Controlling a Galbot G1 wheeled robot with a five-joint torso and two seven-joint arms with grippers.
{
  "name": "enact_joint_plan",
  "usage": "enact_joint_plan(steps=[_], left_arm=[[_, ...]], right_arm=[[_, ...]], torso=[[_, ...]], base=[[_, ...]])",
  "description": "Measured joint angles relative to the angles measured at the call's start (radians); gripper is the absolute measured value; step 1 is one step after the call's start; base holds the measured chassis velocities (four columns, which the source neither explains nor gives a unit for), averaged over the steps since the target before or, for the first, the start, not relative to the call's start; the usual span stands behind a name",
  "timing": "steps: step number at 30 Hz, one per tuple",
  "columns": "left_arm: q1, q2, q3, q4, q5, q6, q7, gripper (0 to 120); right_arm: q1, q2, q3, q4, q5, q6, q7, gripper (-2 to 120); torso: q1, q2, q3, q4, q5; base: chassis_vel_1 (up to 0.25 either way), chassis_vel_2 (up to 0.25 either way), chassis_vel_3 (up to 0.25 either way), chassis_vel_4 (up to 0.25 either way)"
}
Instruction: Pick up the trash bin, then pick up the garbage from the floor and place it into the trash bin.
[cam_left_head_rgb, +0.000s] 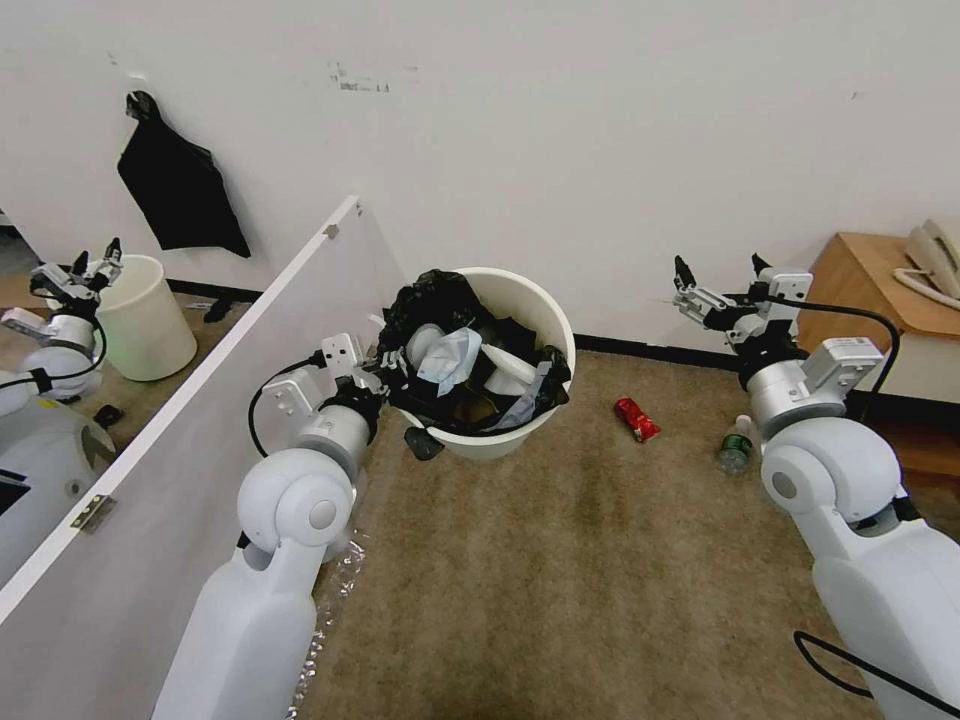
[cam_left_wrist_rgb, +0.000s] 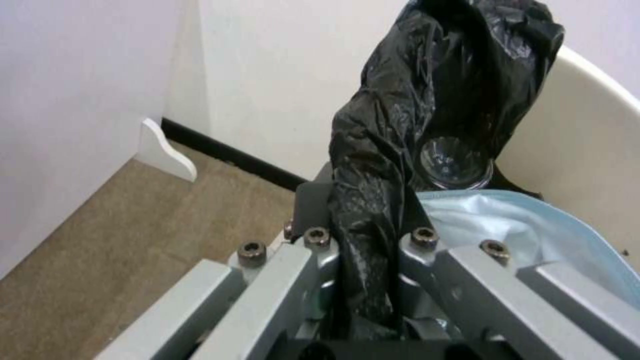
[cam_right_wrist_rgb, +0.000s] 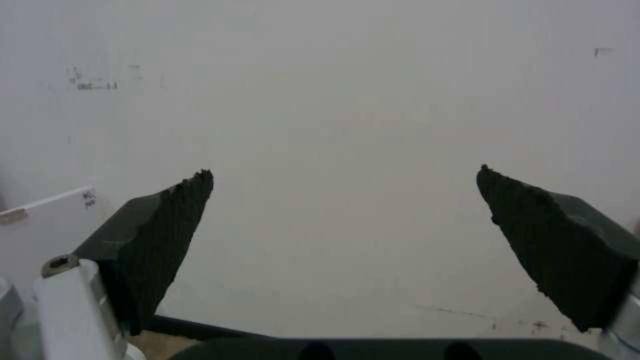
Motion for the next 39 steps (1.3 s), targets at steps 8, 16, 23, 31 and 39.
enact_joint_plan(steps=[8, 16, 23, 31, 39], left_arm=[[0.002, 0.001, -0.001, -0.002, 0.001, 0.005, -0.001, 4], [0.005, -0.001, -0.001, -0.001, 0.003, 0.004, -0.001, 4], [0.012, -0.003, -0.002, -0.002, 0.006, 0.011, -0.002, 4], [0.010, -0.003, -0.001, -0.002, -0.002, -0.009, -0.003, 4], [0.011, -0.003, 0.003, -0.002, -0.005, -0.015, -0.005, 4]], right_arm=[[0.001, -0.001, 0.001, 0.003, 0.001, 0.000, -0.001, 100], [0.000, 0.003, 0.001, 0.002, -0.002, 0.002, -0.003, 100], [0.000, 0.003, 0.001, 0.002, -0.002, 0.002, -0.004, 100], [0.000, 0.003, 0.001, 0.002, -0.002, 0.002, -0.005, 100], [0.000, 0.001, 0.001, 0.004, -0.003, 0.003, -0.005, 100]], torso=[[0.000, 0.000, 0.000, 0.0001, 0.0000], [0.000, 0.000, 0.000, -0.0001, 0.0000], [0.000, 0.000, 0.000, 0.0002, -0.0001], [0.000, 0.000, 0.000, -0.0007, 0.0001], [0.000, 0.000, 0.000, 0.0001, 0.0000]], base=[[0.000, 0.000, 0.000, 0.000], [0.000, 0.000, 0.000, 0.000], [0.000, 0.000, 0.000, 0.000], [-0.015, -0.013, -0.021, -0.016], [0.000, 0.000, 0.000, 0.000]])
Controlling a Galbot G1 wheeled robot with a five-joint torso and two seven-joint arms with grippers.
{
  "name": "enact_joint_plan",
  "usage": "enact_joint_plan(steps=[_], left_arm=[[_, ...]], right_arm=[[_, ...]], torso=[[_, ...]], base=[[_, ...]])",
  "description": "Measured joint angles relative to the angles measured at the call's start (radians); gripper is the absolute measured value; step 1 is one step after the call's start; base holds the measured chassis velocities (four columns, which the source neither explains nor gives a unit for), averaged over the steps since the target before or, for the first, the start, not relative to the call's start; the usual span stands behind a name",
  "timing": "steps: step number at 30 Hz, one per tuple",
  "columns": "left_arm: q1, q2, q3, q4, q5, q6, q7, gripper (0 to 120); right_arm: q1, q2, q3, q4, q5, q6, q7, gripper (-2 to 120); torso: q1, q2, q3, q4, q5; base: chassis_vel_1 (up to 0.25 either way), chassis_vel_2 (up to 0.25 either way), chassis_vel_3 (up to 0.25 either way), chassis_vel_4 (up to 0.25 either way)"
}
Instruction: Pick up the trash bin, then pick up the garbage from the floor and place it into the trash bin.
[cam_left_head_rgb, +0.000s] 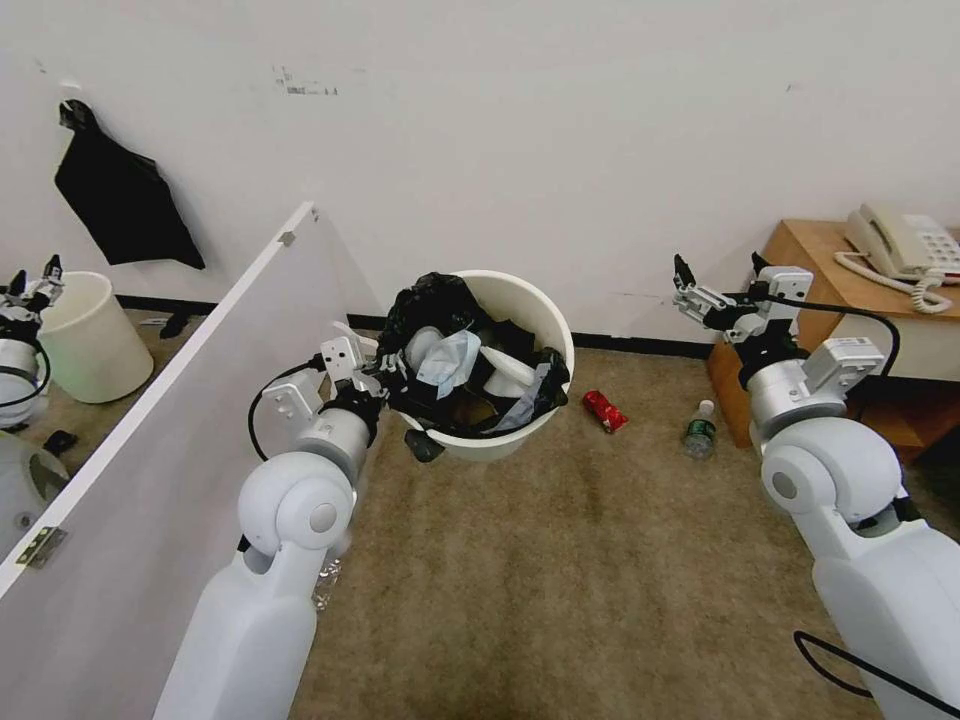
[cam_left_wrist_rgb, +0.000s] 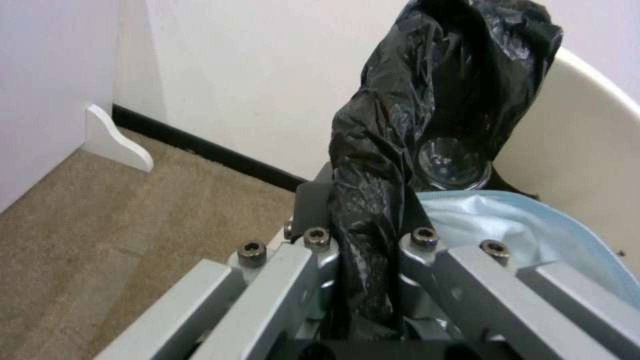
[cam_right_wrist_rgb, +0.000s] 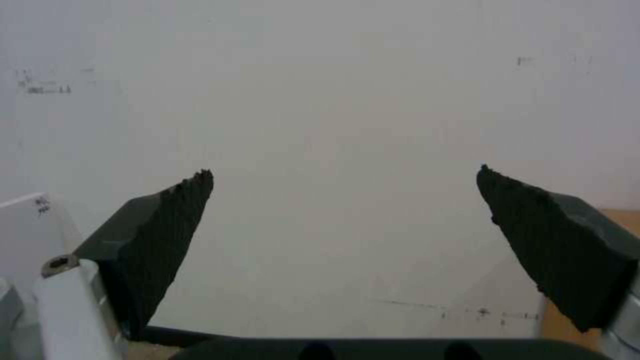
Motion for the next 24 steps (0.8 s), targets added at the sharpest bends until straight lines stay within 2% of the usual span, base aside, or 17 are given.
enact_joint_plan(steps=[24], left_arm=[[0.003, 0.004, -0.011, -0.007, -0.015, 0.000, -0.001, 4]], right_arm=[[0.001, 0.006, -0.007, -0.009, -0.016, -0.007, 0.000, 100]], torso=[[0.000, 0.000, 0.000, -0.0003, 0.0000]], base=[[-0.010, 0.011, 0.010, -0.009]])
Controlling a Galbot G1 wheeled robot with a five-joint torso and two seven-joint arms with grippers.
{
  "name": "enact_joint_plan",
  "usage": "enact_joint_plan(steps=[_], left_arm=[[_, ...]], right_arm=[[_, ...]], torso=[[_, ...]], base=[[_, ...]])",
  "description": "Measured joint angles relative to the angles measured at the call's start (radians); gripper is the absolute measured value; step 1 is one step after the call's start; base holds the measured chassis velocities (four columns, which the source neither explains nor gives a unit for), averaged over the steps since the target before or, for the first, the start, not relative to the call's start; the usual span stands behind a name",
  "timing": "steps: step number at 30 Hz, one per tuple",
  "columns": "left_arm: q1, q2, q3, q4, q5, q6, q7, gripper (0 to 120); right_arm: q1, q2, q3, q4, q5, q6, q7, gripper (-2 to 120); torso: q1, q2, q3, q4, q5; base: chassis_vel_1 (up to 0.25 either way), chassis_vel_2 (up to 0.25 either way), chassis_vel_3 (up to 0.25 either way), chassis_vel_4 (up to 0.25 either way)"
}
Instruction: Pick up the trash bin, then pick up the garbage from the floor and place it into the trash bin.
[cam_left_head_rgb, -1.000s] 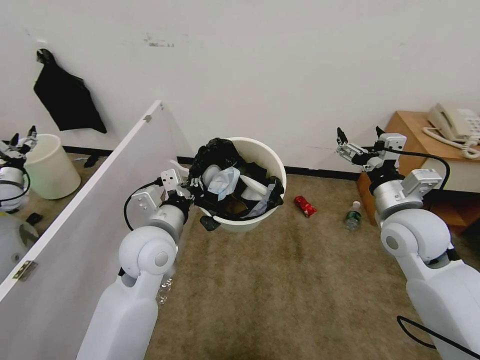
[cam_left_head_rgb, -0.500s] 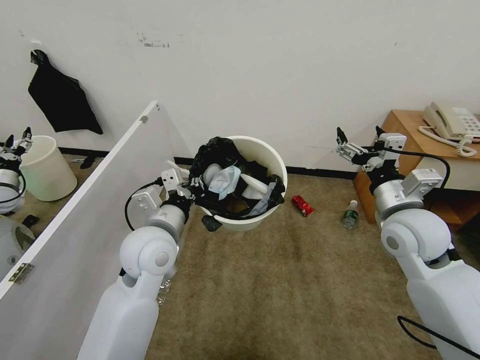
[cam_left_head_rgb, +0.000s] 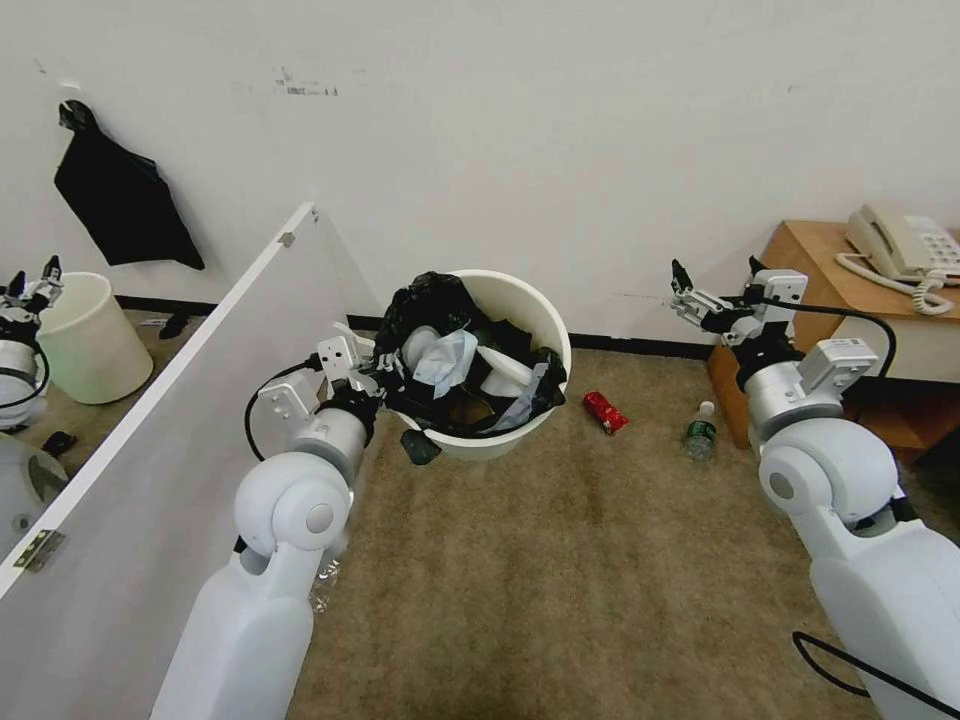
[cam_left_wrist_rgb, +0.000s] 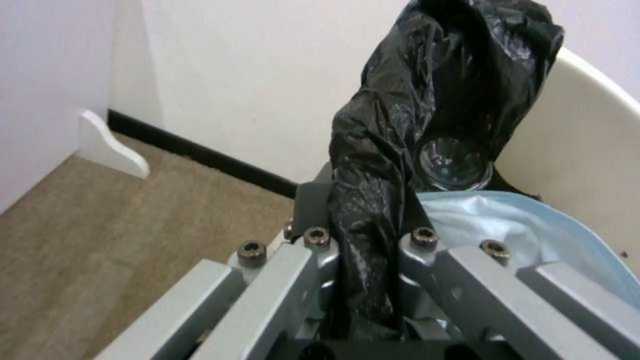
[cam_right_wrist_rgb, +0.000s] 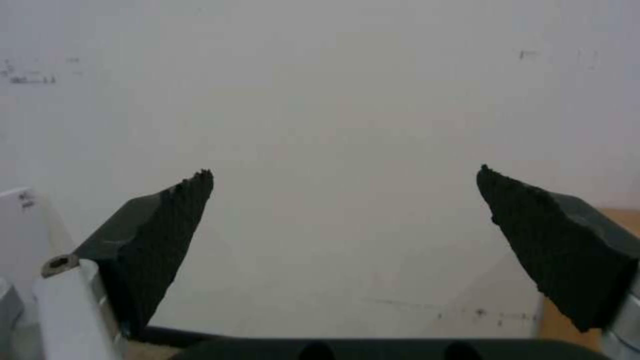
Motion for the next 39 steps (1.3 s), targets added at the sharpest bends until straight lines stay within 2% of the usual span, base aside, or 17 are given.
enact_joint_plan(steps=[8, 17, 21, 31, 39], left_arm=[[-0.001, 0.000, 0.001, 0.000, -0.004, 0.000, -0.001, 4], [-0.013, 0.000, -0.002, 0.009, -0.007, 0.002, -0.002, 4], [-0.017, -0.004, 0.000, 0.014, -0.007, 0.002, -0.002, 4], [-0.017, -0.006, 0.000, 0.015, -0.006, 0.002, -0.002, 4], [-0.011, -0.001, -0.004, 0.010, -0.005, 0.002, -0.002, 4]], right_arm=[[0.000, -0.001, 0.004, -0.002, 0.002, 0.005, 0.001, 100], [0.017, 0.000, 0.000, -0.020, 0.003, 0.013, -0.005, 100], [0.012, 0.000, 0.004, -0.014, -0.014, -0.018, 0.003, 100], [0.011, -0.003, 0.005, -0.015, -0.024, -0.026, 0.005, 100], [0.010, -0.001, 0.004, -0.018, -0.027, -0.023, 0.006, 100]], torso=[[0.000, 0.000, 0.000, 0.0004, 0.0000], [0.000, 0.000, 0.000, -0.0001, 0.0001], [0.000, 0.000, 0.000, 0.0003, 0.0001], [0.000, 0.000, 0.000, 0.0000, 0.0000], [0.000, 0.000, 0.000, 0.0001, 0.0000]], base=[[-0.089, 0.108, 0.096, -0.090], [0.000, 0.000, 0.000, 0.000], [0.000, 0.000, 0.000, 0.000], [-0.003, 0.006, 0.004, -0.001], [-0.140, 0.124, 0.128, -0.135]])
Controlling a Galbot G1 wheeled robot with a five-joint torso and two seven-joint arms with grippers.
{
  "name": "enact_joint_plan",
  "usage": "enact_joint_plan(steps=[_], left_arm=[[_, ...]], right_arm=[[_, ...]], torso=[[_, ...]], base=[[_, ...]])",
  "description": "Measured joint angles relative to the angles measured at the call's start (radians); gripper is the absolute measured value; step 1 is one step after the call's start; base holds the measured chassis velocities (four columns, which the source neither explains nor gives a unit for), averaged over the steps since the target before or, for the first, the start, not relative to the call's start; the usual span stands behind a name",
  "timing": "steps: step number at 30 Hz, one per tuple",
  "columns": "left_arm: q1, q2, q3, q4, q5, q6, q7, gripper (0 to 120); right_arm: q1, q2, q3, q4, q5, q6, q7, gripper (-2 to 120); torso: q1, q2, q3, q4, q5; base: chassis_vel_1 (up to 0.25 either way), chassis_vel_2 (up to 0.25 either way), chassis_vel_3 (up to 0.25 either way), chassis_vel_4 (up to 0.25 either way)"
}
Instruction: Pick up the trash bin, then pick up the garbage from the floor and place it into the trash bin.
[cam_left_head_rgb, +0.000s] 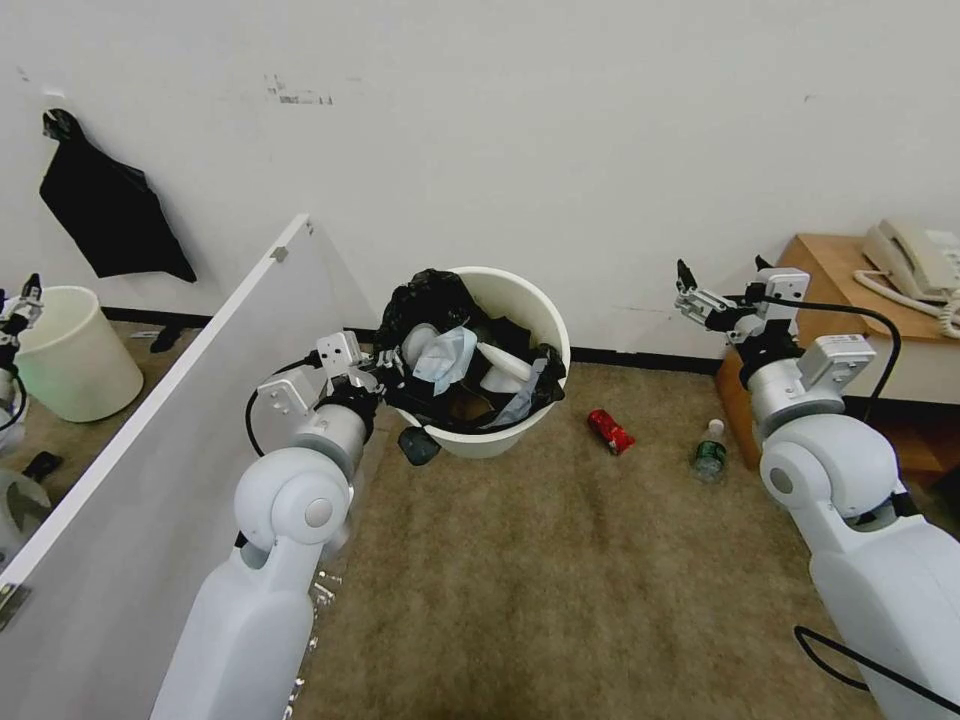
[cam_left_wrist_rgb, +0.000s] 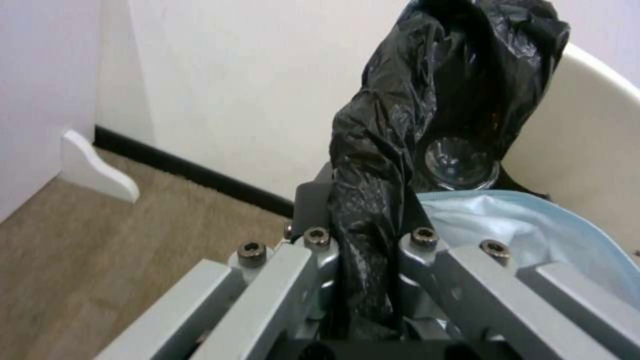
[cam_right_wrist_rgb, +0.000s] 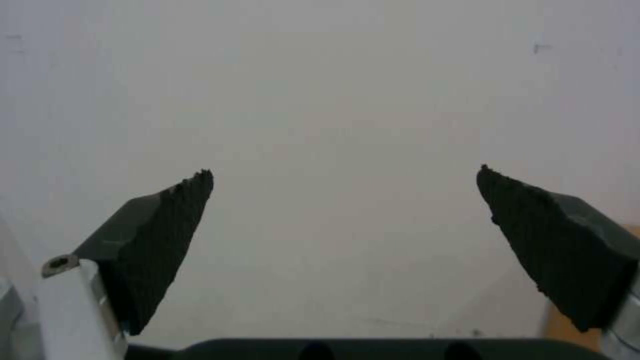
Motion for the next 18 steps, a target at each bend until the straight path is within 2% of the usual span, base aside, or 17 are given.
enact_joint_plan(steps=[8, 10, 18], left_arm=[[0.002, 0.002, -0.002, -0.005, 0.000, 0.000, 0.000, 4], [0.003, 0.002, -0.002, -0.005, 0.000, 0.000, 0.000, 4], [0.009, 0.002, -0.003, -0.008, 0.001, 0.000, 0.001, 4]], right_arm=[[0.001, -0.003, 0.001, 0.002, 0.003, 0.002, 0.003, 100], [0.001, -0.003, 0.001, 0.002, 0.004, 0.003, 0.003, 100], [0.000, -0.001, -0.001, 0.003, 0.005, 0.007, 0.000, 100]], torso=[[0.000, 0.000, 0.000, 0.0001, 0.0002], [0.000, 0.000, 0.001, 0.0002, -0.0001], [0.000, 0.000, 0.000, -0.0002, 0.0000]], base=[[-0.215, 0.223, 0.206, -0.203], [-0.135, 0.149, 0.159, -0.087], [0.007, -0.018, -0.012, 0.014]])
